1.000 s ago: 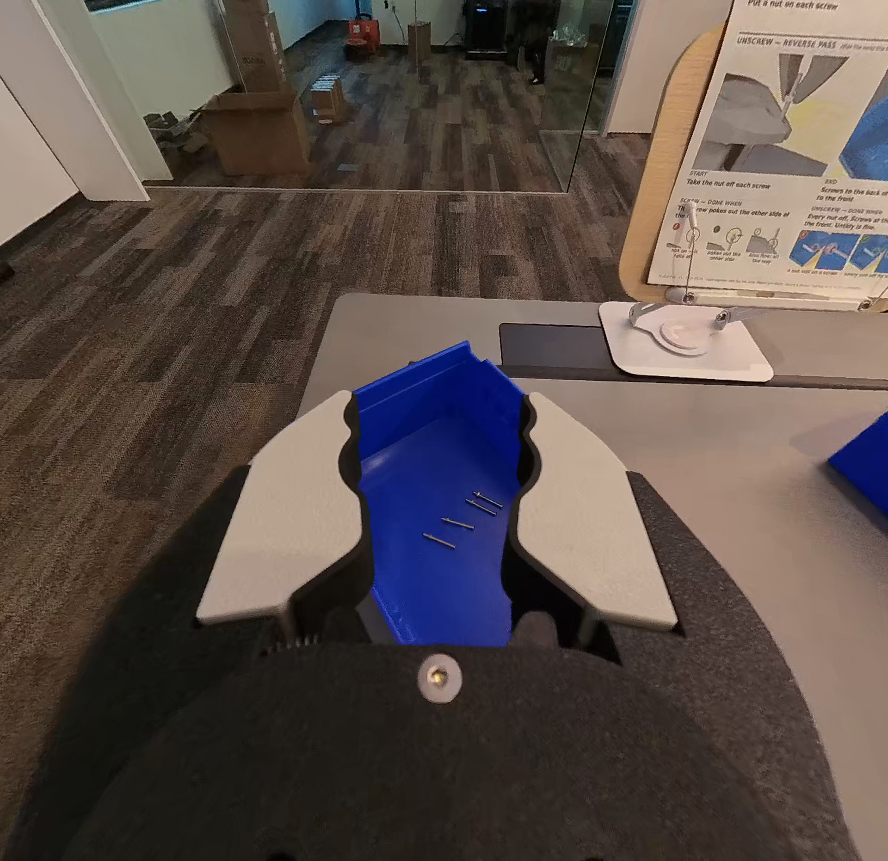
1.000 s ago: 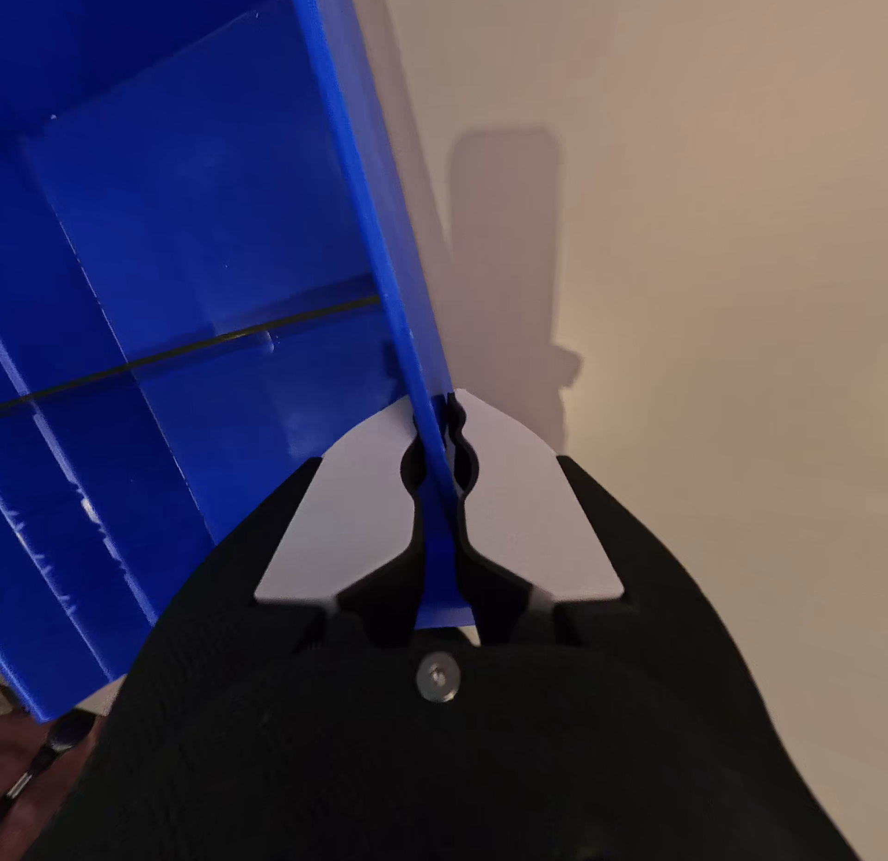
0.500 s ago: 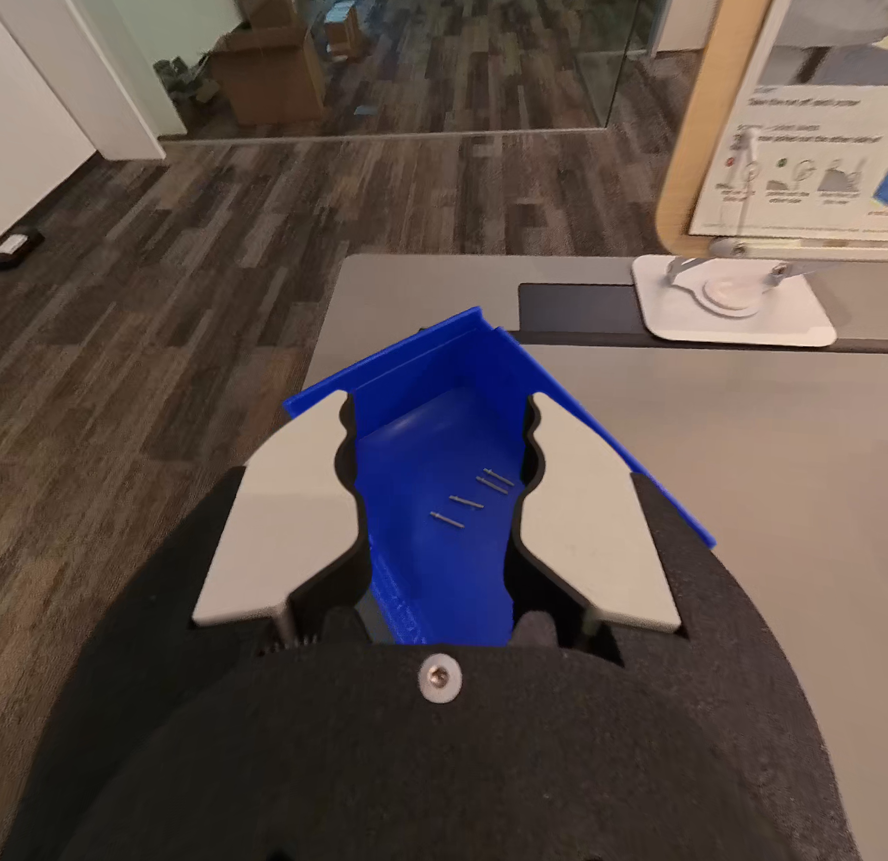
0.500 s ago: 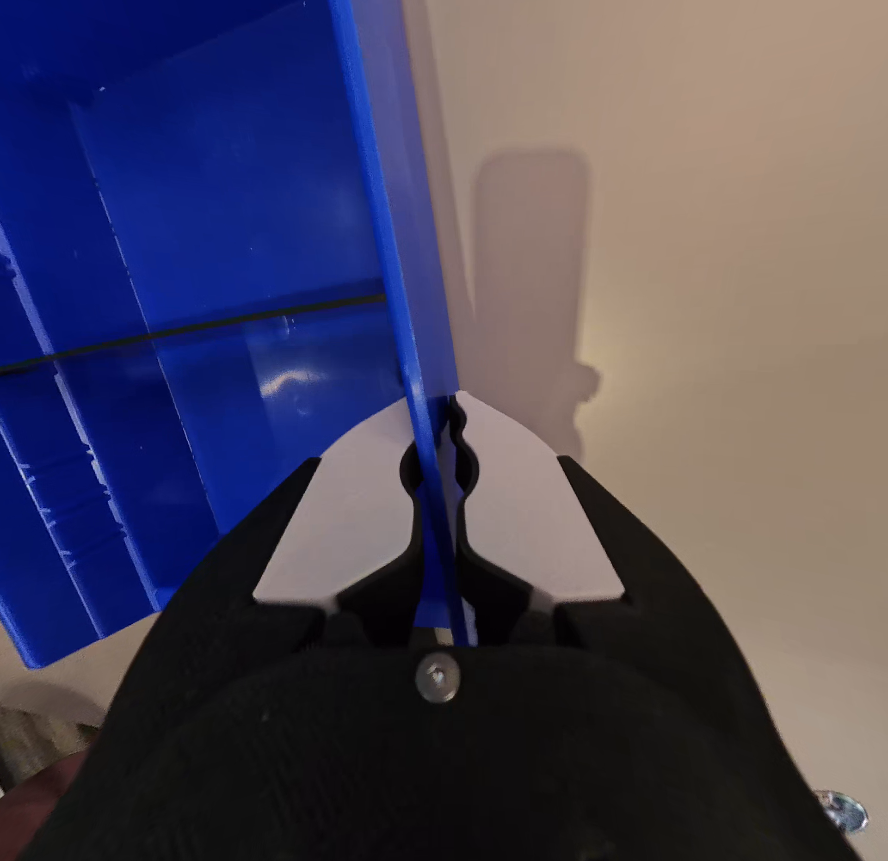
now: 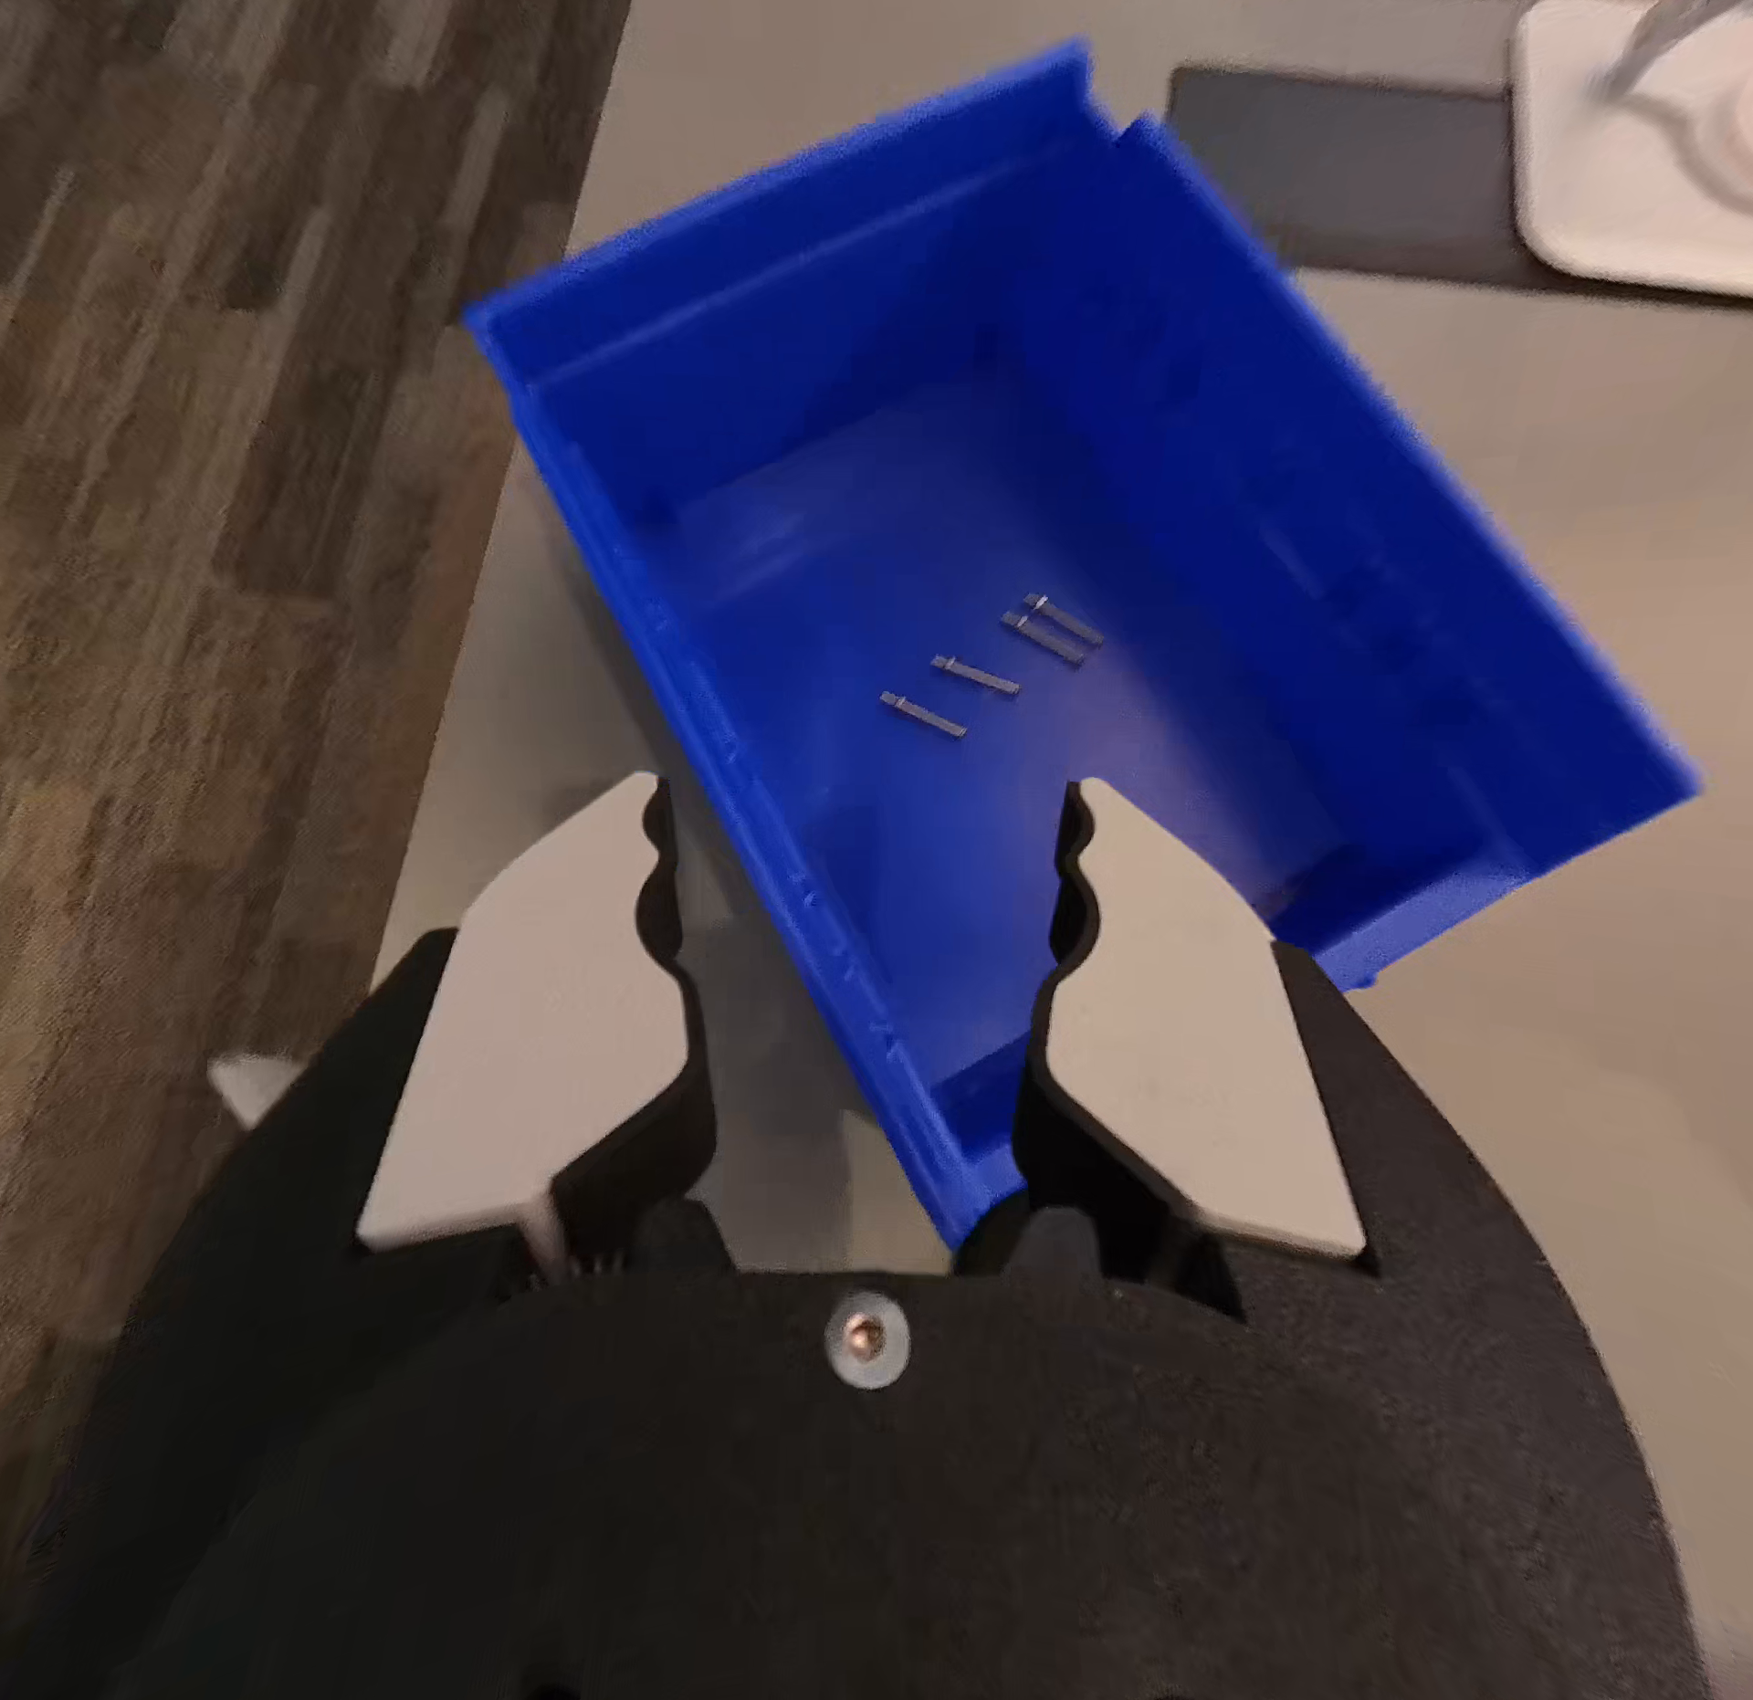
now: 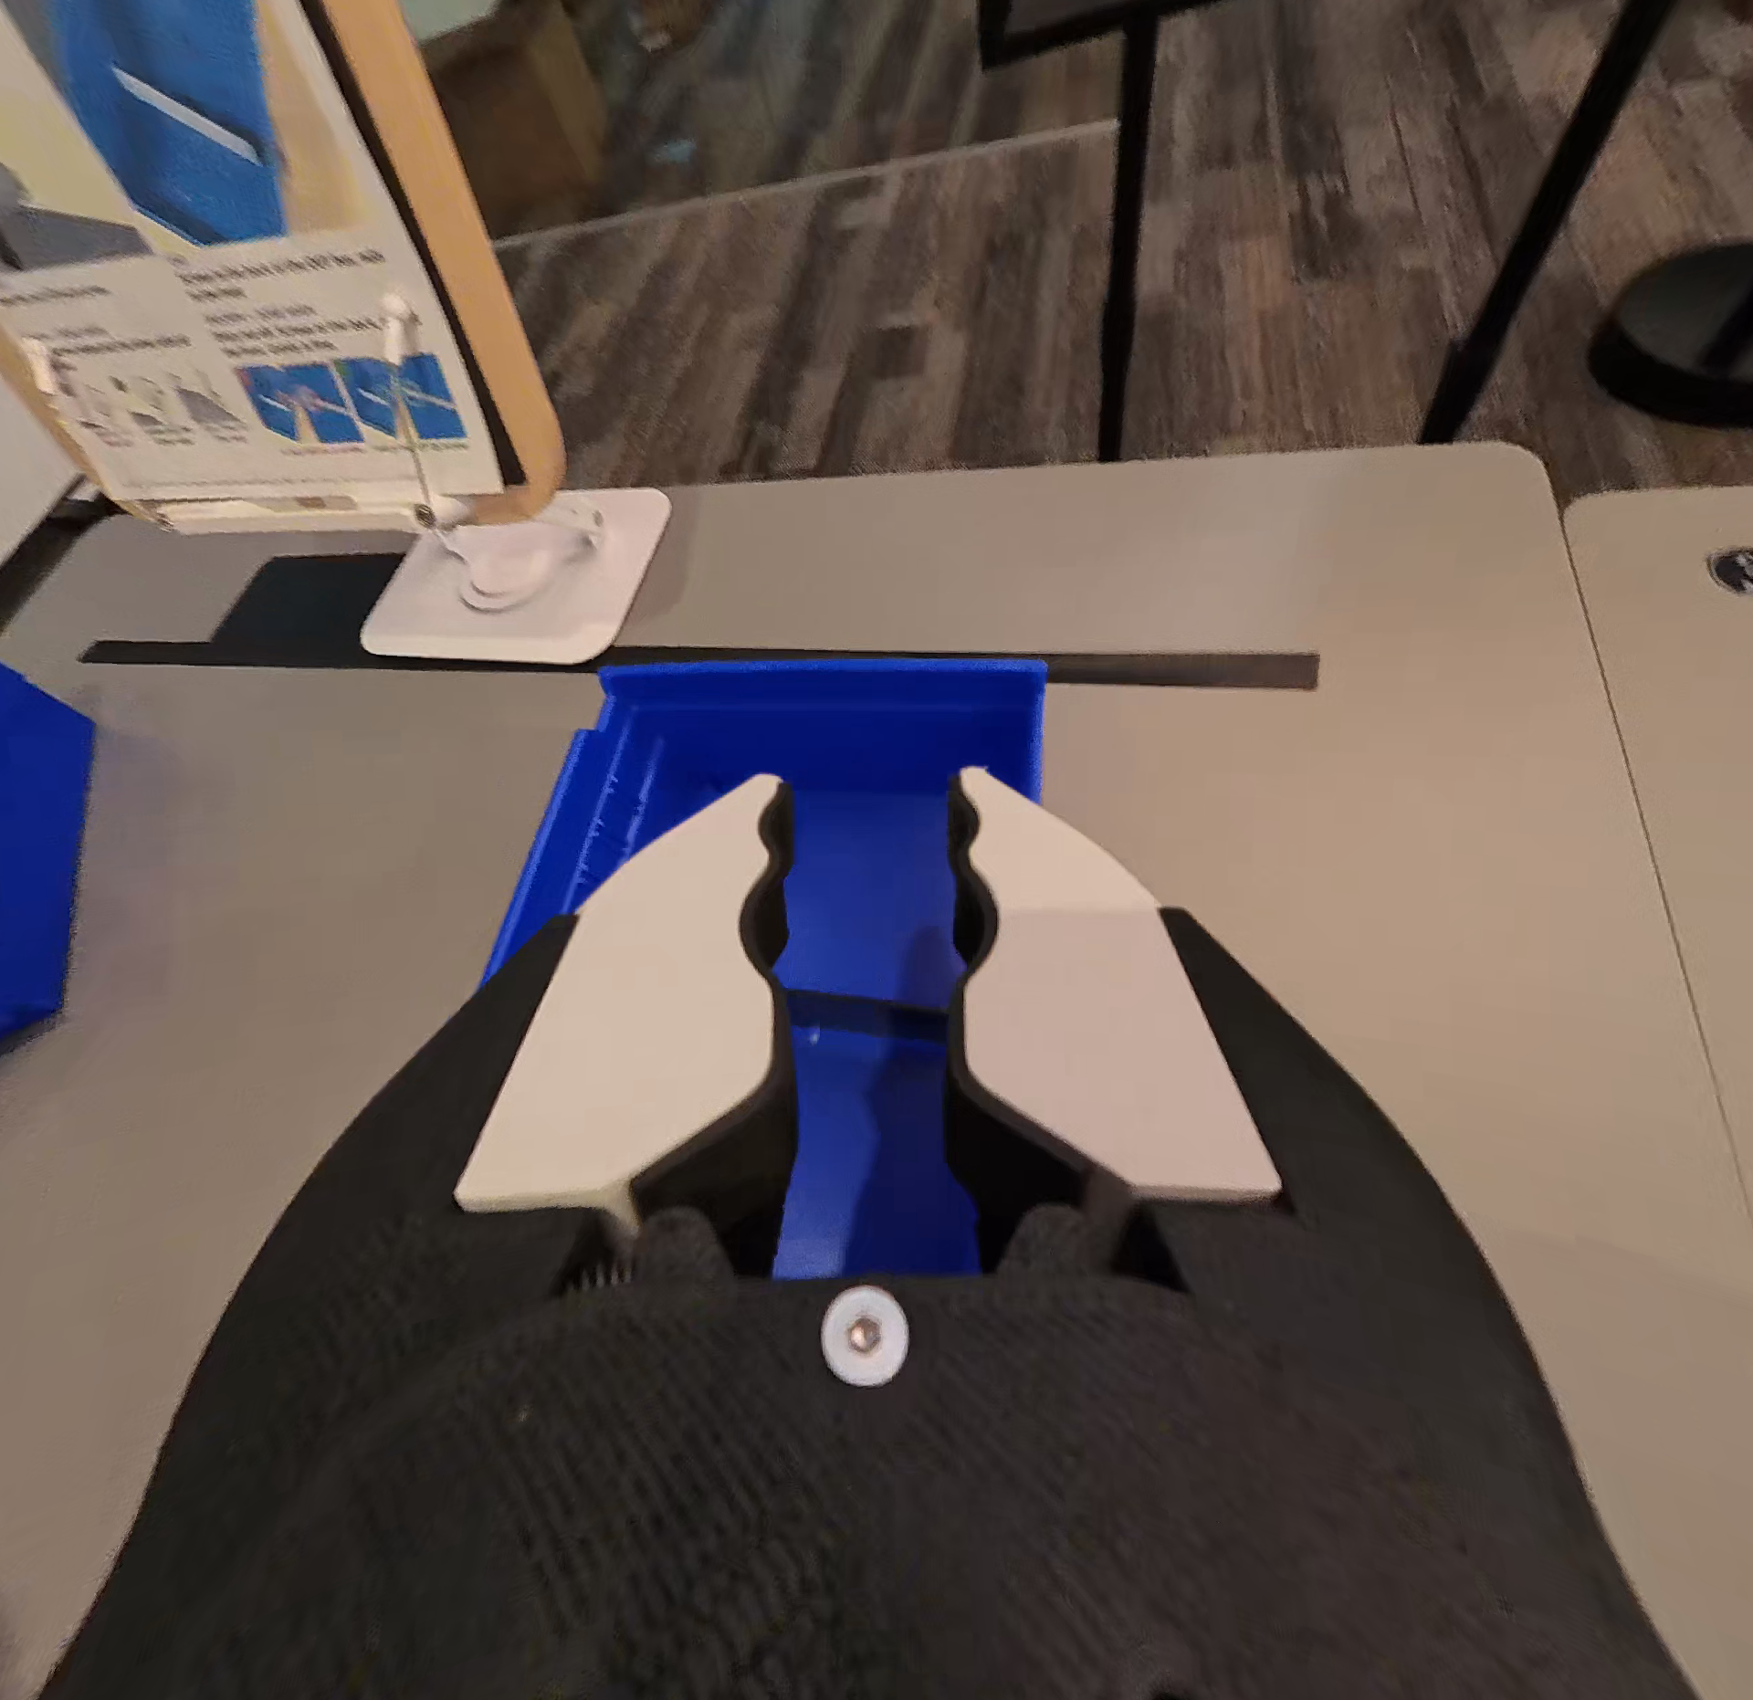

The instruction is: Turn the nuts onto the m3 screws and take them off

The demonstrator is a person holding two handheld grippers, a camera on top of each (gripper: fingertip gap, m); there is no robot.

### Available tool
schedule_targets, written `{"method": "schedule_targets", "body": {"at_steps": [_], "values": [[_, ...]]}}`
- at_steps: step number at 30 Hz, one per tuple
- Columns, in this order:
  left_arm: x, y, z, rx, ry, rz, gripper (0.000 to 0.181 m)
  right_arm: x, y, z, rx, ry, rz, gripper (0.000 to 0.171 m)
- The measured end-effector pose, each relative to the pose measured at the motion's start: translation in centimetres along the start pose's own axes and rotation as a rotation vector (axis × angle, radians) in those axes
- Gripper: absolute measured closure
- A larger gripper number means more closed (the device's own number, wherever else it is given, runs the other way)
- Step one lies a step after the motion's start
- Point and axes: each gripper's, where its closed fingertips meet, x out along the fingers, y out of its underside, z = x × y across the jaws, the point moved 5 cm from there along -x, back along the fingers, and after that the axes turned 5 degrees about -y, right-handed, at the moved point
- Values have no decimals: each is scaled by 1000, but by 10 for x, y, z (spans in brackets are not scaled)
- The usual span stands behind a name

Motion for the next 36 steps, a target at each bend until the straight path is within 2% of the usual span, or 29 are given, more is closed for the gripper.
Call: {"method": "schedule_targets", "body": {"at_steps": [3, 5, 7, 10, 12, 16, 19, 22, 28, 32, 34, 36], "values": [[17, 19, 12, -8, -95, 74, 104, 8, 9, 8, 28, -48, -40, 141], [28, 31, 12, -10, -88, 138, 106, 15, 11, 9, 62, -85, -15, 140], [39, 40, 9, -11, -59, 194, 114, 20, 13, 11, 52, -113, -6, 140], [52, 47, 11, 71, -94, 264, 141, 24, 19, 13, 30, -122, 42, 140], [57, 43, 13, 100, -112, 258, 147, 25, 21, 15, 34, -124, 52, 140], [68, 30, 13, 101, 5, 216, 159, 23, 15, 24, 61, -160, 4, 145], [77, 20, 10, 111, 147, 199, 167, 27, 16, 33, 37, -182, 28, 145], [86, 11, 7, 186, 198, 198, 171, 33, 16, 40, 4, -176, 51, 146], [95, 2, 4, 256, 263, 241, 172, 50, 21, 56, -50, -185, 104, 146], [95, 1, 7, 231, 292, 221, 170, 59, 25, 63, -99, -160, 144, 145], [87, -9, 12, 177, 283, 145, 155, 61, 25, 65, -114, -148, 144, 144], [63, -28, 15, 81, 292, 5, 155, 61, 24, 67, -128, -138, 141, 145]]}}
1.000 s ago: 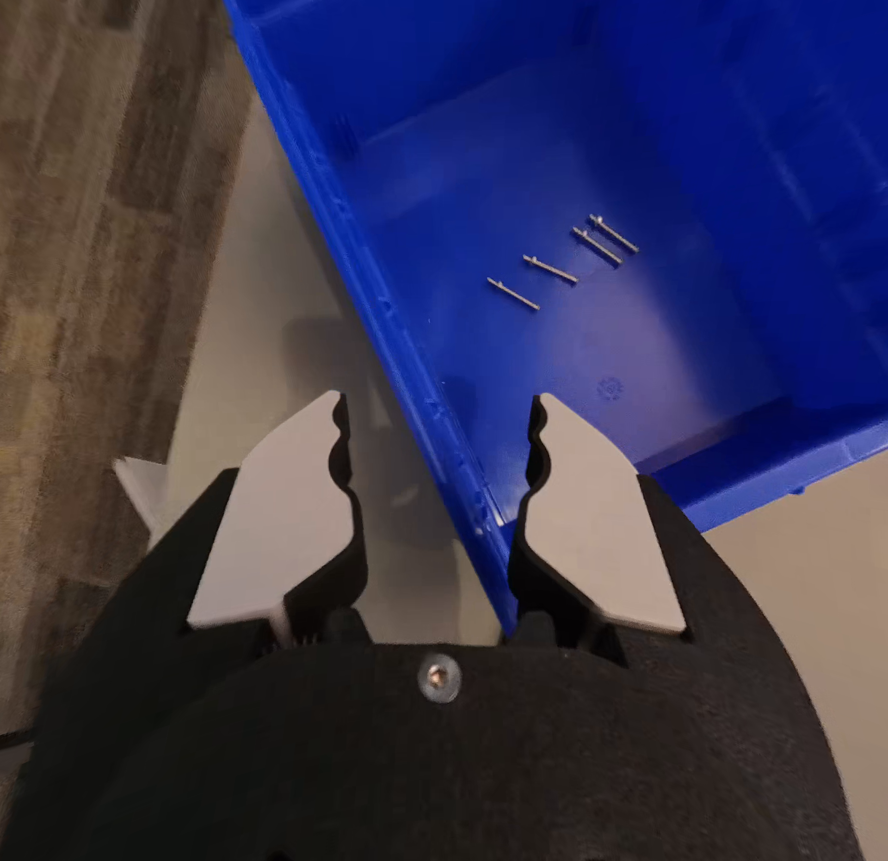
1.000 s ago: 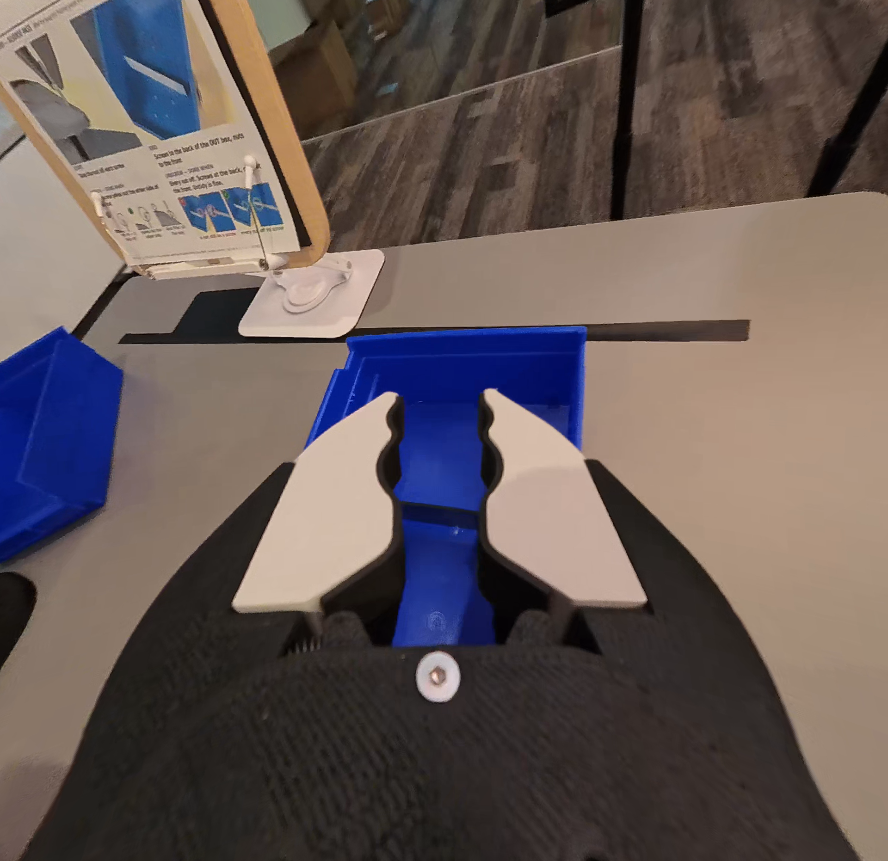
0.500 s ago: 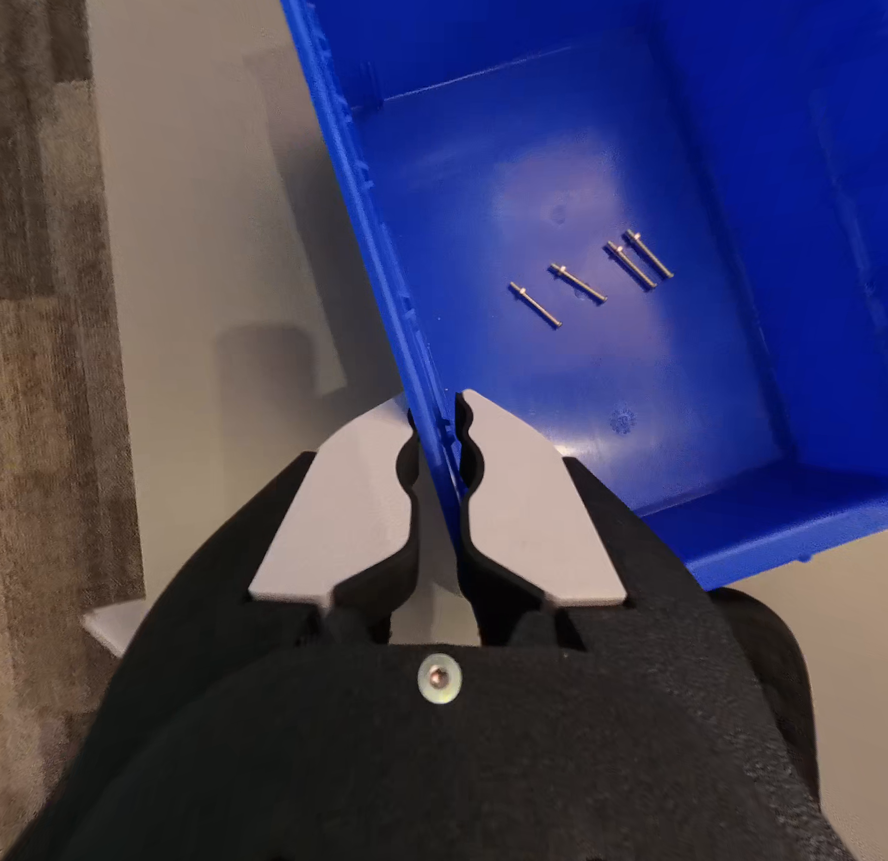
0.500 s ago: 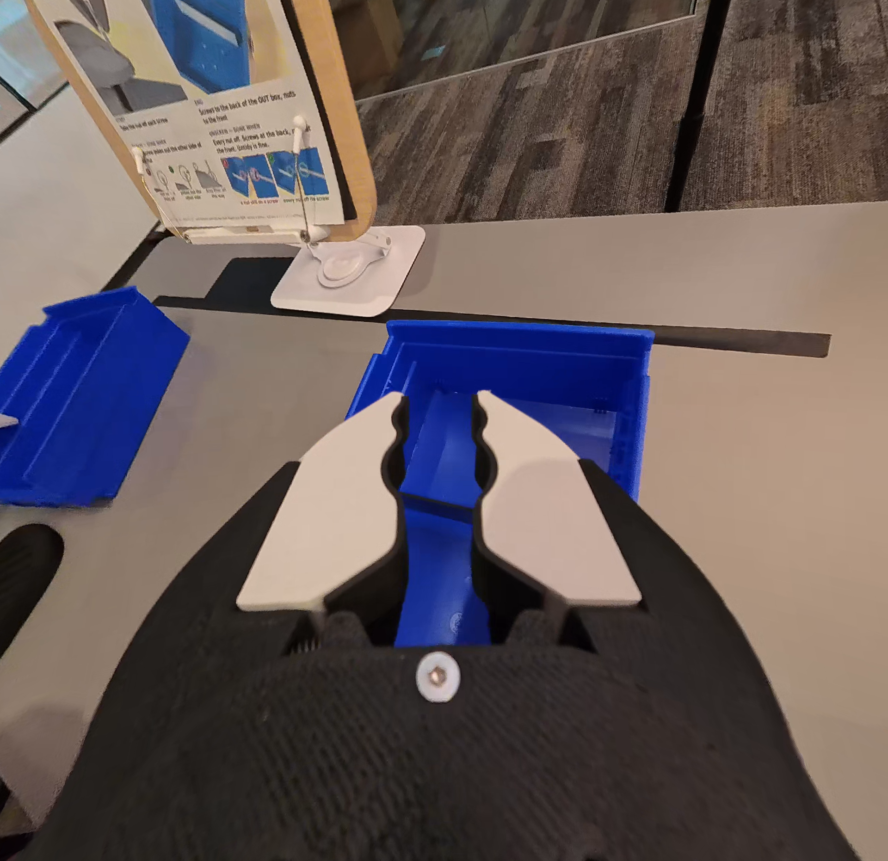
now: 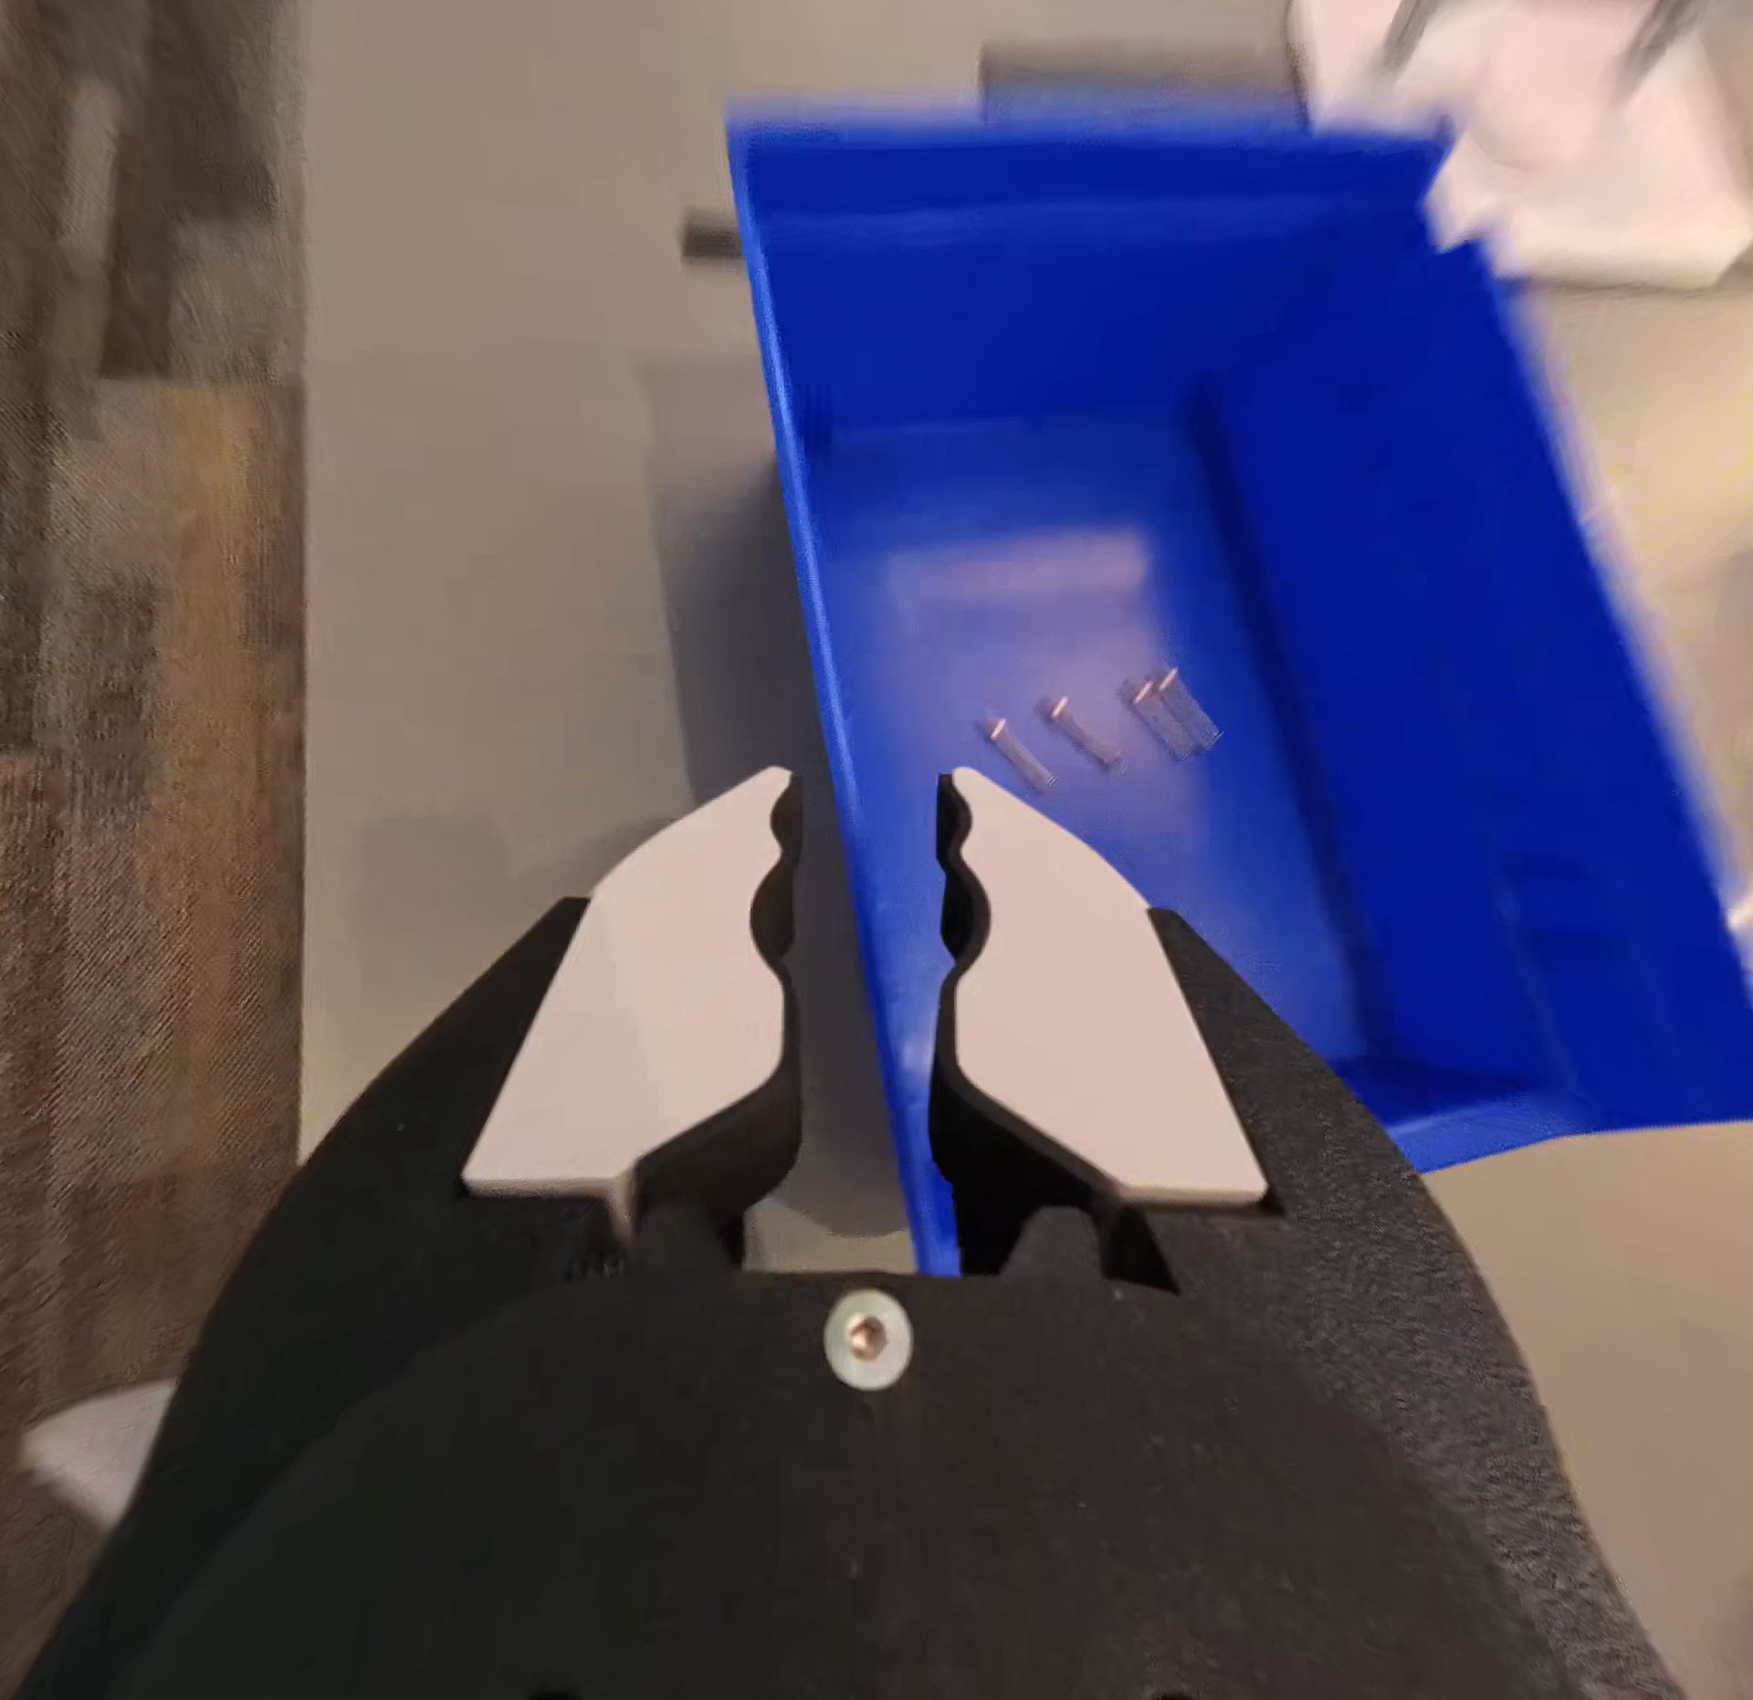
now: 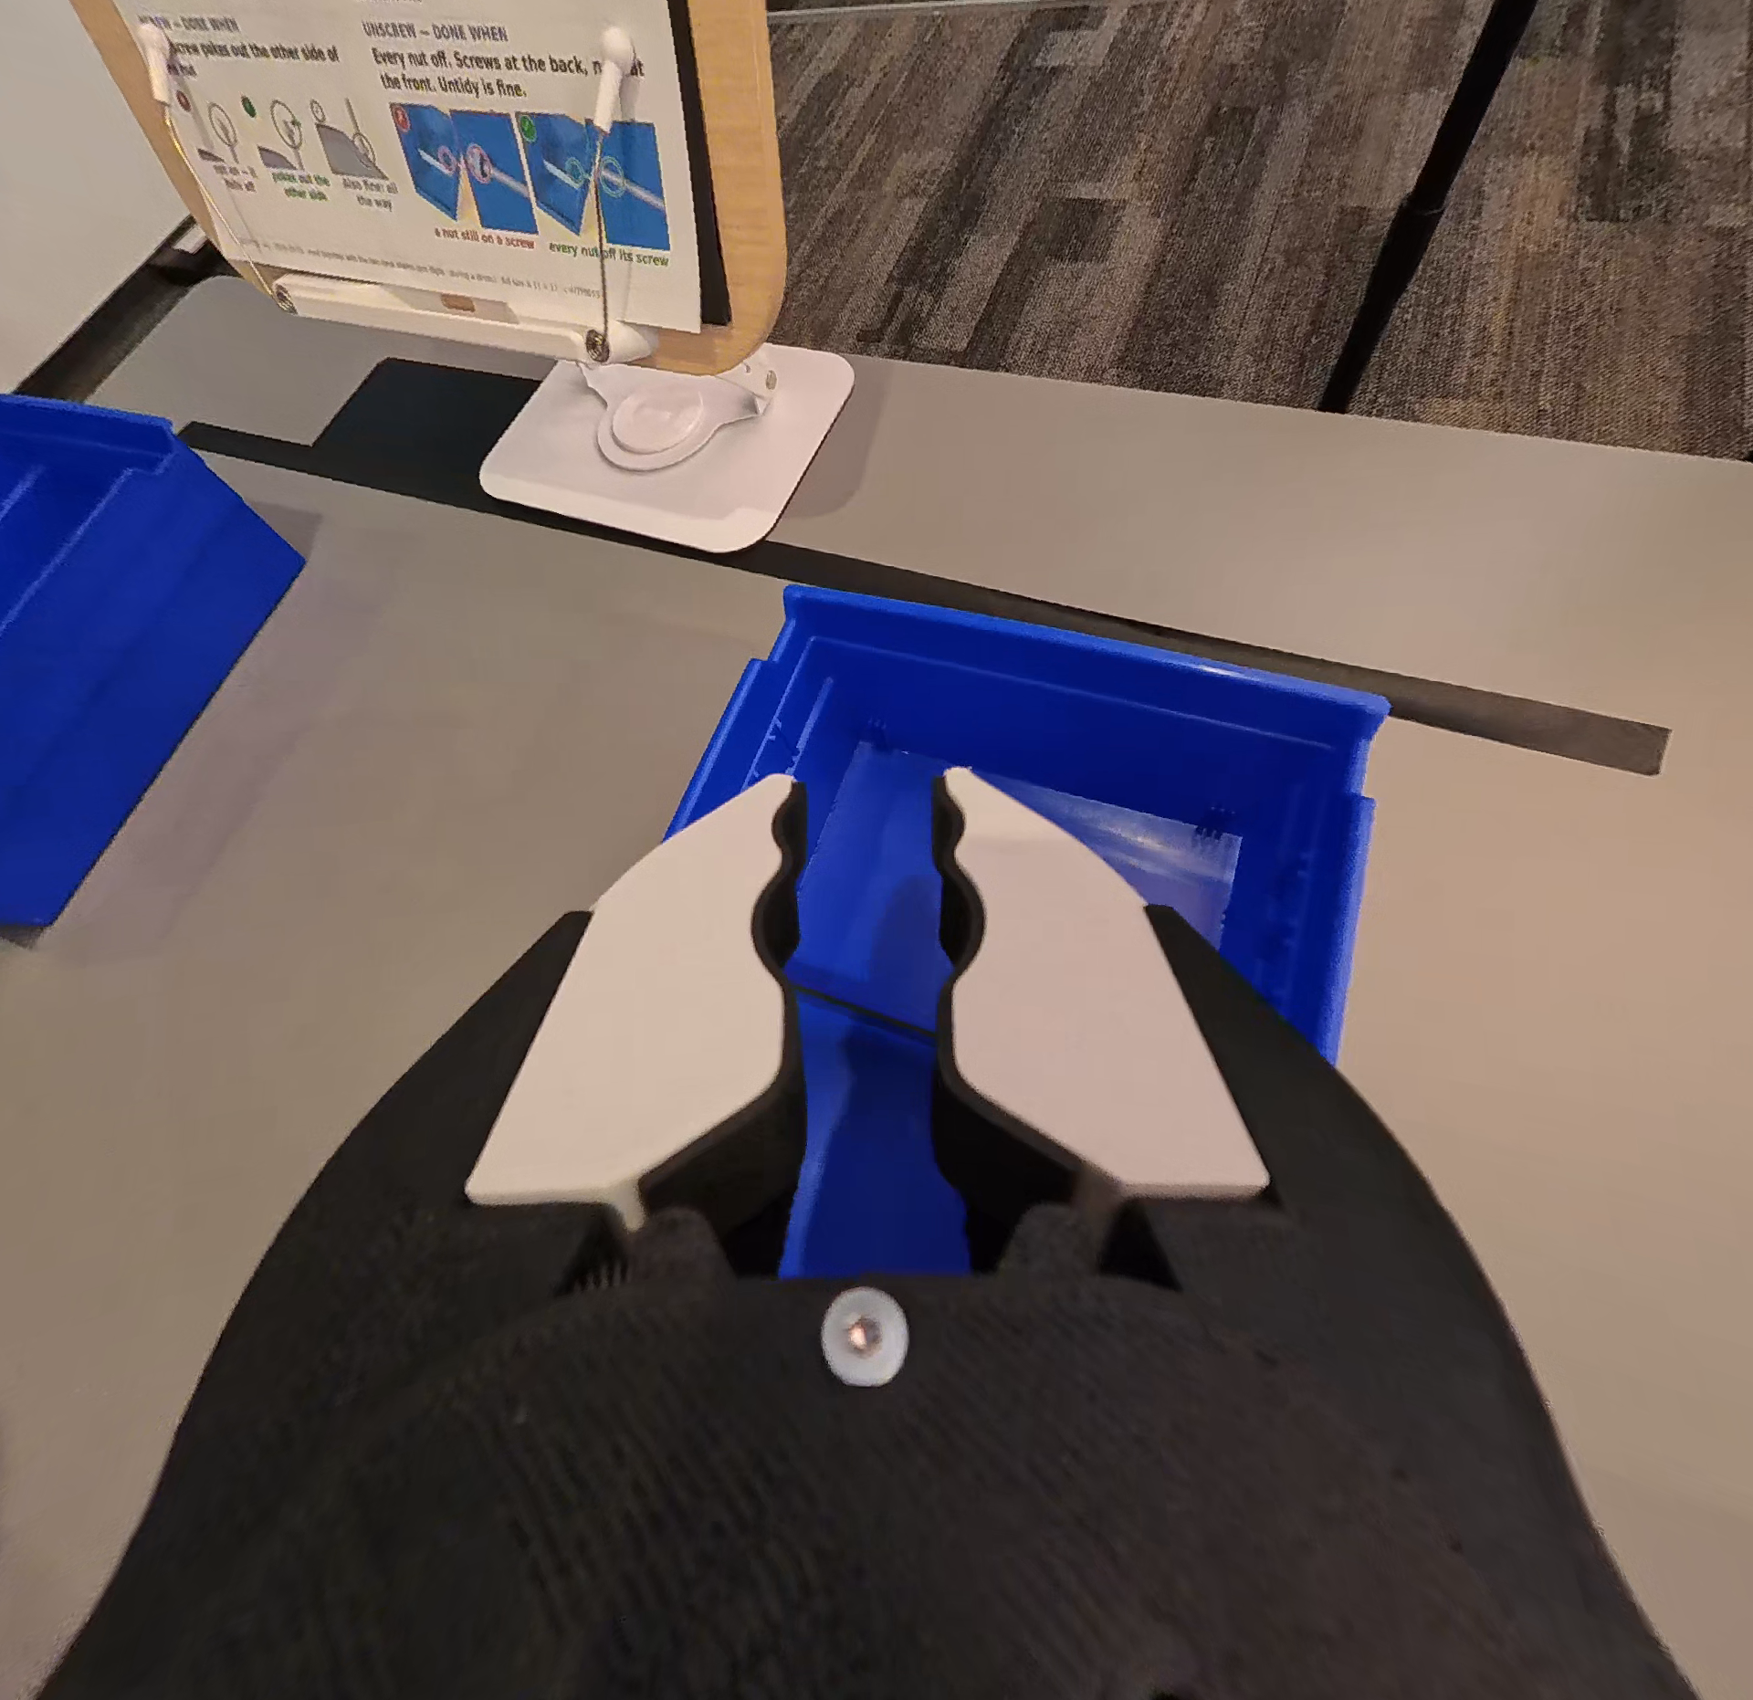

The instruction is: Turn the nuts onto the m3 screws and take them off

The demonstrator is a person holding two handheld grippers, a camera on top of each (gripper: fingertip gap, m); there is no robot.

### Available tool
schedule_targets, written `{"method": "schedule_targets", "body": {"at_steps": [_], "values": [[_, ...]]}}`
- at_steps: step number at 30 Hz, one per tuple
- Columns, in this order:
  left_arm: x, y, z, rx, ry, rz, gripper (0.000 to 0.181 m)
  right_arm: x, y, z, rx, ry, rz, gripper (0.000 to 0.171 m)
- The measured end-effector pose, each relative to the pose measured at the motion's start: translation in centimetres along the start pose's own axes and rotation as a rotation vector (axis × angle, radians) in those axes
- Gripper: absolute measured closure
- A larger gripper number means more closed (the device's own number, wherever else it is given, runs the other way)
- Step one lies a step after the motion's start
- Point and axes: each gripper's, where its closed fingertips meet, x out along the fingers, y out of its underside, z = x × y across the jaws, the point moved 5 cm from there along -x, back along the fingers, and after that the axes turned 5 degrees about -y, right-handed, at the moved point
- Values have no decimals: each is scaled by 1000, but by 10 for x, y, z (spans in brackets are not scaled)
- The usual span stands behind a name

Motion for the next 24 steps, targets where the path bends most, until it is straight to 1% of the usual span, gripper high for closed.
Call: {"method": "schedule_targets", "body": {"at_steps": [2, 3, 4, 6, 7, 9, 10, 12, 14, 19, 24], "values": [[-28, -20, -22, -53, 88, -156, 155, -1, -1, 1, -7, 9, -5, 145], [-38, -27, -36, -60, 122, -196, 155, -2, -2, 2, -10, 12, -9, 145], [-40, -30, -49, -52, 113, -190, 156, -2, -2, 2, -10, 13, -11, 145], [-27, -25, -73, 51, 51, -61, 153, -1, -3, 4, -13, 12, -10, 145], [-14, -20, -81, 105, -4, 29, 145, 0, -4, 5, -17, 10, -7, 145], [18, -12, -86, 156, -92, 152, 145, 2, -3, 8, -29, 9, 6, 144], [33, -9, -86, 134, -97, 186, 148, 3, -3, 8, -33, 9, 16, 144], [59, -2, -85, 39, -65, 275, 147, 5, 0, 8, -38, 6, 35, 143], [75, 4, -79, -26, -83, 360, 147, 7, 2, 7, -35, 0, 45, 142], [91, 7, -68, -19, -213, 467, 148, 12, 4, 5, -25, -17, 68, 141], [100, 11, -68, -50, -228, 552, 148, 17, 7, 5, -36, -19, 105, 140]]}}
